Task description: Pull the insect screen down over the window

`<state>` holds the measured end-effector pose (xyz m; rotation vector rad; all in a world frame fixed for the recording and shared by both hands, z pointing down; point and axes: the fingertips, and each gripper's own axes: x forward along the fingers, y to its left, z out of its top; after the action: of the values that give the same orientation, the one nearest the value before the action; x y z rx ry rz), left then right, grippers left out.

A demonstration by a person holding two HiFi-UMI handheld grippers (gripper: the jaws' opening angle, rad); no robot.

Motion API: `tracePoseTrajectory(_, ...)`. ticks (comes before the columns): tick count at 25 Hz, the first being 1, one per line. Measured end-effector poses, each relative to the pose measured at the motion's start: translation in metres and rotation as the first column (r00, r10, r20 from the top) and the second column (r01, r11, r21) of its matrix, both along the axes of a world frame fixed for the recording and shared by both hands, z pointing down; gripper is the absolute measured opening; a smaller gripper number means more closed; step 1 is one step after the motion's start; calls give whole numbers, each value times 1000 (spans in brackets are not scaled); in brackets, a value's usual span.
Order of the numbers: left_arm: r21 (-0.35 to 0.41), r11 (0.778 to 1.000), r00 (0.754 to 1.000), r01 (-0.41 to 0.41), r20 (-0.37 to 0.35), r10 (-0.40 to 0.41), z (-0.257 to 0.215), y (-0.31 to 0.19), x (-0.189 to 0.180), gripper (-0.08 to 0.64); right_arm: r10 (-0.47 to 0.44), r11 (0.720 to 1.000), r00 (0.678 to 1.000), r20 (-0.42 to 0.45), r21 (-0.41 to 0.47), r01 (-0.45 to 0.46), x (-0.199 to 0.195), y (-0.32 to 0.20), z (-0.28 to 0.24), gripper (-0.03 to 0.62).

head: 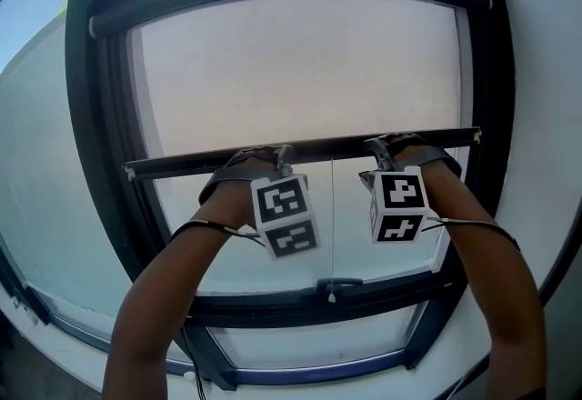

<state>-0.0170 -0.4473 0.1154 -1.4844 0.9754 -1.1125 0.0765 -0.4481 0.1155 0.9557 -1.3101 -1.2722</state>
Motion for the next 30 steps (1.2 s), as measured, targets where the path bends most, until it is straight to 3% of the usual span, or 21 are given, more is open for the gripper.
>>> tracePoseTrajectory(6,-116,993,1000,3,11,-2,37,2,-4,146,-15,997,999,-49,-79,11,-5,4,36,178)
tracePoseTrajectory(21,-136,991,1000,17,-6,-18,65,3,-5,146,-48,991,998,33,-122,51,-5,5,64,178)
tracePoseTrajectory(30,-224,974,1000,17,10,-15,125,0,-4,146,-44,976,999,27,-210,49,-6,4,121,176)
